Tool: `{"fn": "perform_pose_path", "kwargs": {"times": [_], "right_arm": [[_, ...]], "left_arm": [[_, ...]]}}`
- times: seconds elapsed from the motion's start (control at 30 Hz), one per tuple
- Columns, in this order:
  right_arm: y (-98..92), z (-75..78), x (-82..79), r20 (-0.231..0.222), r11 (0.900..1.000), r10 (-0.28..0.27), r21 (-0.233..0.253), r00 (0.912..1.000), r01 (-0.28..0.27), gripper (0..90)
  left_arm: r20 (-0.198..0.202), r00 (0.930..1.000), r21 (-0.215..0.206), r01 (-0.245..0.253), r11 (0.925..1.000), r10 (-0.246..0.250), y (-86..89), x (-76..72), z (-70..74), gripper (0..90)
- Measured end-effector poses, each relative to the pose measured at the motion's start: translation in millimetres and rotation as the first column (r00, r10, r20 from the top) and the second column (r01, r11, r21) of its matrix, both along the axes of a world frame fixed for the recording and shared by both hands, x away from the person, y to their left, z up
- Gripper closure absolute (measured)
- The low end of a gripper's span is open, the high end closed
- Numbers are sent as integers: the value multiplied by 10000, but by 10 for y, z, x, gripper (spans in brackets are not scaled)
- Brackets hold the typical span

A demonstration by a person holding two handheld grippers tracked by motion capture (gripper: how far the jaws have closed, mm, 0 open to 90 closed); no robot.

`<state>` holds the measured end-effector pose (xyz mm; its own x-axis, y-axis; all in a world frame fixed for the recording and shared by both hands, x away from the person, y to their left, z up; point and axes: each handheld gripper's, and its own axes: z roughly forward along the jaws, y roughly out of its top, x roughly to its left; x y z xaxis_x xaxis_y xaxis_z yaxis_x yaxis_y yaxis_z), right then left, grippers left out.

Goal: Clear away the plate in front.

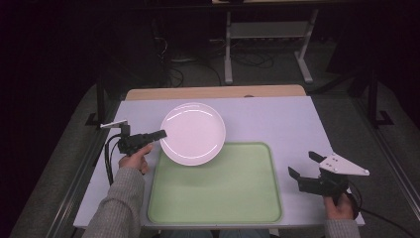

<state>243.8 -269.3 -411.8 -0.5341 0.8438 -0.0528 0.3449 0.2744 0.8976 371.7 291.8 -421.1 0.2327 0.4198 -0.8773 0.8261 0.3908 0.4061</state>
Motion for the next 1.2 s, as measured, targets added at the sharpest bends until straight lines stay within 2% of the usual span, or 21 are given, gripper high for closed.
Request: {"fn": "perform_pose_path", "kwargs": {"times": [0.2,0.37,0.8,1.2], "right_arm": [[-7,4,-6,38,10000,-27,43,10000,27,134],[-10,6,-7,57,10000,-35,39,10000,35,135],[-5,4,-6,49,10000,-32,40,10000,32,134],[4,-1,1,27,10000,-13,-4,10000,13,135]], "left_arm": [[100,9998,30,181,9998,-182,-58,-20,1,875],[23,9988,210,482,9986,-482,-136,-31,-24,875],[-116,9964,472,848,9953,-844,-237,-97,-84,875],[-318,9904,778,1367,9875,-1346,-377,-146,-186,874]]}}
